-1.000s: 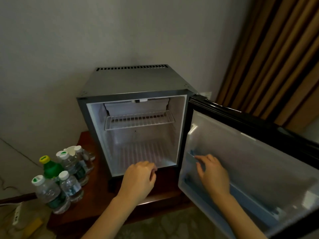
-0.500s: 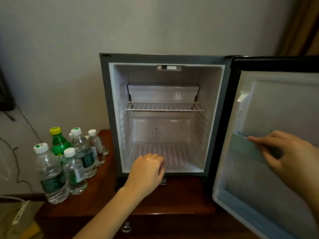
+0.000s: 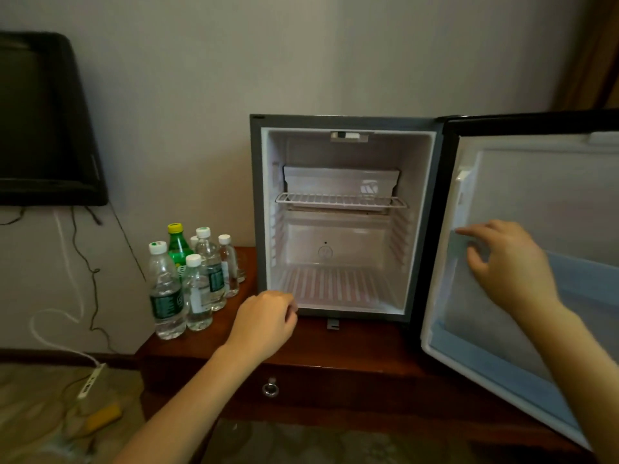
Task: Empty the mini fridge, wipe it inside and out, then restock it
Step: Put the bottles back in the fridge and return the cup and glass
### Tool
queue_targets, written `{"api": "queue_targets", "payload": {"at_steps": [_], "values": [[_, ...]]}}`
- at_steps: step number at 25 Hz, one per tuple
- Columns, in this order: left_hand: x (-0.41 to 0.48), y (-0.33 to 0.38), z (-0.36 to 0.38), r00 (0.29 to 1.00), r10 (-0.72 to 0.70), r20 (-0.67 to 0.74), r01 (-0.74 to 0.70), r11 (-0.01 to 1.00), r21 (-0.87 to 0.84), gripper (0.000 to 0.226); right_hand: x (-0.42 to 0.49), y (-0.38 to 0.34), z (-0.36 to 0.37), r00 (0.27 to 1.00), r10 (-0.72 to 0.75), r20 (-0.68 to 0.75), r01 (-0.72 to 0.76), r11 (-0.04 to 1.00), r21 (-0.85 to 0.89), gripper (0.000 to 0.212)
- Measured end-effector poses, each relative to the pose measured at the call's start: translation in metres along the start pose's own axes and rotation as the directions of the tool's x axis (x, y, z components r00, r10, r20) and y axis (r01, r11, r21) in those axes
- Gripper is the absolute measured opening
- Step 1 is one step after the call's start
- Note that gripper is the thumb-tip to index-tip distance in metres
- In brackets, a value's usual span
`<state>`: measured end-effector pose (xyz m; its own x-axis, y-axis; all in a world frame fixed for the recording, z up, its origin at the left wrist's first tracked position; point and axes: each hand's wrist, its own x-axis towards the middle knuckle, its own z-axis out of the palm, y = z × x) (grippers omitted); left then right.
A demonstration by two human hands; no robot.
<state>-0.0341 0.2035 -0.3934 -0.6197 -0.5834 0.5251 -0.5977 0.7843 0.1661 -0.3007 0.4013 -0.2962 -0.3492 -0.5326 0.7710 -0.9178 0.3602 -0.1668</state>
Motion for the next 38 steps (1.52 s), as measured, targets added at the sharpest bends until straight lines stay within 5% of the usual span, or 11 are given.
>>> {"api": "queue_targets", "payload": {"at_steps": [7,14,22,27,31,38], "values": [[-0.015,-0.016,-0.013,0.999,-0.017,-0.04,0.019,0.998,0.058,0.02,-0.032,-0.131,0.089,0.883,-0.367,0.293,0.327,0.928,0.177,0.031],[-0.04,-0.099,-0.02,0.912,-0.407,-0.047,0.38,0.883,-0.276,0.015,-0.034,-0.214,0.151,0.859,-0.279,0.429,-0.05,0.789,0.612,0.031],[-0.033,-0.185,0.019,0.669,-0.728,-0.147,0.627,0.66,-0.414,0.071,-0.036,-0.281,0.26,0.83,-0.312,0.463,-0.153,0.671,0.726,0.044],[-0.015,-0.235,0.052,0.575,-0.815,-0.071,0.677,0.523,-0.517,0.1,-0.026,-0.321,0.335,0.782,-0.216,0.585,-0.355,0.617,0.702,0.069],[-0.011,-0.26,0.074,0.577,-0.816,-0.026,0.653,0.481,-0.585,0.086,-0.035,-0.34,0.377,0.762,-0.131,0.634,-0.471,0.56,0.682,0.077],[-0.014,-0.267,0.075,0.591,-0.8,-0.104,0.573,0.507,-0.644,0.075,-0.045,-0.354,0.403,0.803,-0.068,0.592,-0.457,0.568,0.685,0.076]]}}
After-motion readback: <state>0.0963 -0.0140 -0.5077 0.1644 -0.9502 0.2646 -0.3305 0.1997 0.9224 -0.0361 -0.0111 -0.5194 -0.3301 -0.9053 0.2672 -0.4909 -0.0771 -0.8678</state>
